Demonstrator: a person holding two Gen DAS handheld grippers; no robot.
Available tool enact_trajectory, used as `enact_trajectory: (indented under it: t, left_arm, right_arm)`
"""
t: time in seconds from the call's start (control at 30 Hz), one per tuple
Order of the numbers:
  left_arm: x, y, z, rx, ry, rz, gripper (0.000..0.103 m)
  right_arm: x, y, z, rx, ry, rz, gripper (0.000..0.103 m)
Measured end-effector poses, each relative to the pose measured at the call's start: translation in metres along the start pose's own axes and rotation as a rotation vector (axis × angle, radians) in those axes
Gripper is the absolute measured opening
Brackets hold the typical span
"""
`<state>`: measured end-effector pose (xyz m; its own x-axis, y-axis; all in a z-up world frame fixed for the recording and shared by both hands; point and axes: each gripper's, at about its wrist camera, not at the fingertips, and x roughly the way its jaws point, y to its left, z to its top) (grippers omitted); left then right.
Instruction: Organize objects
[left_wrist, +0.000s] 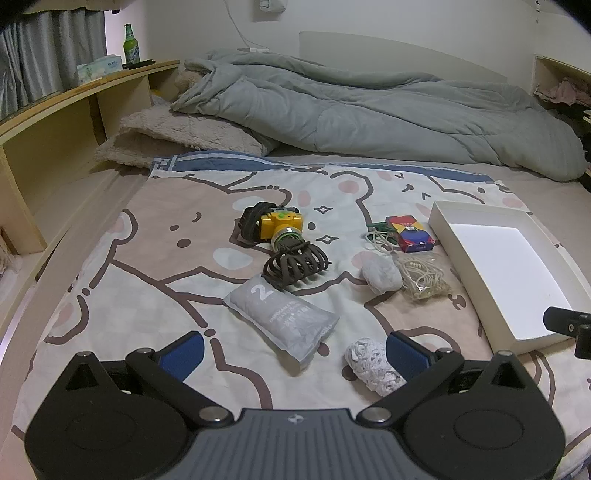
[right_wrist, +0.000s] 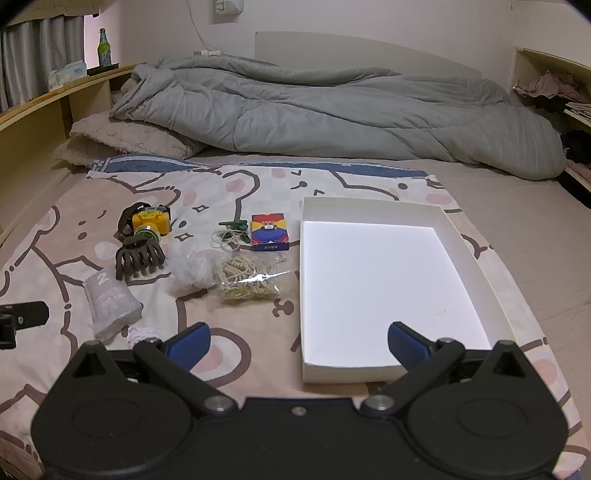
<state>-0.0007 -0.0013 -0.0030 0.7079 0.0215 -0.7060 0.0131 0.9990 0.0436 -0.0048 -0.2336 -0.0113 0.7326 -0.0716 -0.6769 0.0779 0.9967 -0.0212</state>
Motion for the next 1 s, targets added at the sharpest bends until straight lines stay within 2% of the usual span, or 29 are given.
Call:
enact_trajectory:
  t: [1.0]
  left_arm:
    - [0.0021, -0.0007, -0.0021, 0.005, 0.006, -0.005, 0.103]
  right_arm:
    - [0.0026, 0.0008, -0.0023, -0.006, 0.011, -0.009, 0.103]
